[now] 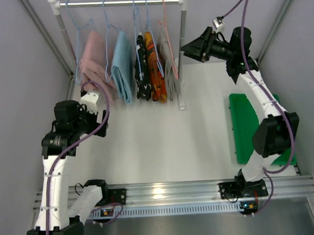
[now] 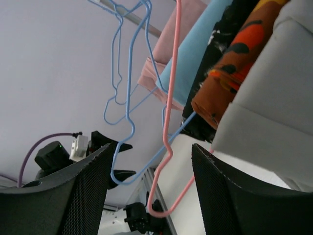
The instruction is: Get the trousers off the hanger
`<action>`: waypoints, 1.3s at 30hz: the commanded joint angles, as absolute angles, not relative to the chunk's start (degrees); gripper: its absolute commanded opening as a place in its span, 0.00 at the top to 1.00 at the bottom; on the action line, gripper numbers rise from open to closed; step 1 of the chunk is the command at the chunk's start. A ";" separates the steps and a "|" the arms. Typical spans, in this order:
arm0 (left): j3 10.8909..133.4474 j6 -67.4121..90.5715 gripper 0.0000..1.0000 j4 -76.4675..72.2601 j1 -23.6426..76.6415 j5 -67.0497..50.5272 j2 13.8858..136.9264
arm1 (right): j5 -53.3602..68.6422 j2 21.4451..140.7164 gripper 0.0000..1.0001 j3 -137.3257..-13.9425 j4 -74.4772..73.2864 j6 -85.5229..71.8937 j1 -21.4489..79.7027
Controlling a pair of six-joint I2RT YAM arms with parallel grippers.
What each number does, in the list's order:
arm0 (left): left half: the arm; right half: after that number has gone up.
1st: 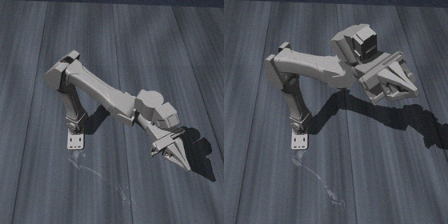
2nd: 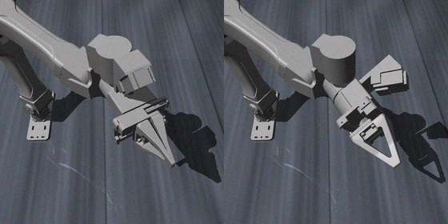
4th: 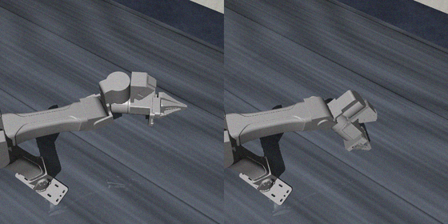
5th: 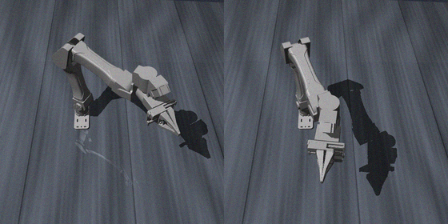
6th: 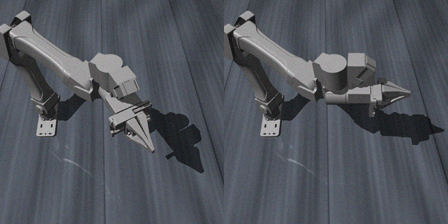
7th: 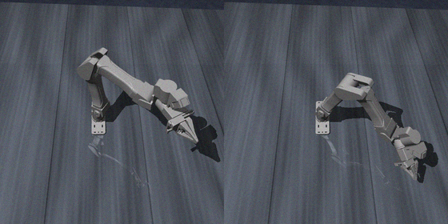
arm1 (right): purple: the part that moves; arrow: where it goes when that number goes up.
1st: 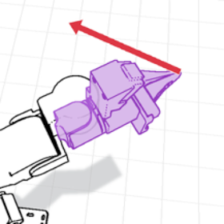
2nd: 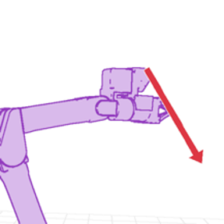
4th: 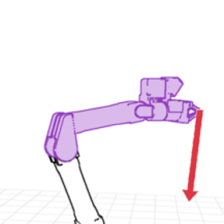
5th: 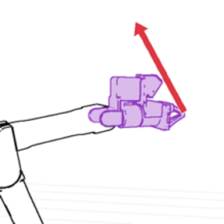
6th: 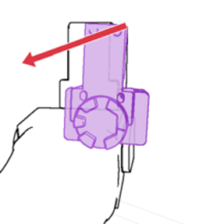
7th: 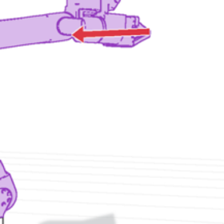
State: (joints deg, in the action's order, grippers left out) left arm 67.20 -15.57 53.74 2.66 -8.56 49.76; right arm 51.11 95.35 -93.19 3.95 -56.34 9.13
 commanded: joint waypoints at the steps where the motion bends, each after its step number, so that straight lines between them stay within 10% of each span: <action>1: 69.87 -15.82 0.01 53.26 2.37 -9.58 50.18 | 50.10 101.40 0.36 -102.62 11.87 -60.82 10.98; 17: 68.38 -17.84 0.01 54.93 2.37 -7.91 51.07 | 50.71 115.49 0.43 -113.03 19.59 -66.00 18.01; 30: 66.09 -17.49 0.01 54.84 2.37 -9.67 50.63 | 51.24 115.49 0.97 -110.83 24.78 -73.47 17.31; 39: 65.30 -16.17 0.01 50.63 2.37 -3.96 47.99 | 50.63 113.91 1.00 -109.95 35.33 -82.88 15.73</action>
State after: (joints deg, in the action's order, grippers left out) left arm 65.78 -16.47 54.15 2.66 -6.07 49.82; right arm 51.09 116.55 -108.60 23.22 -78.87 16.80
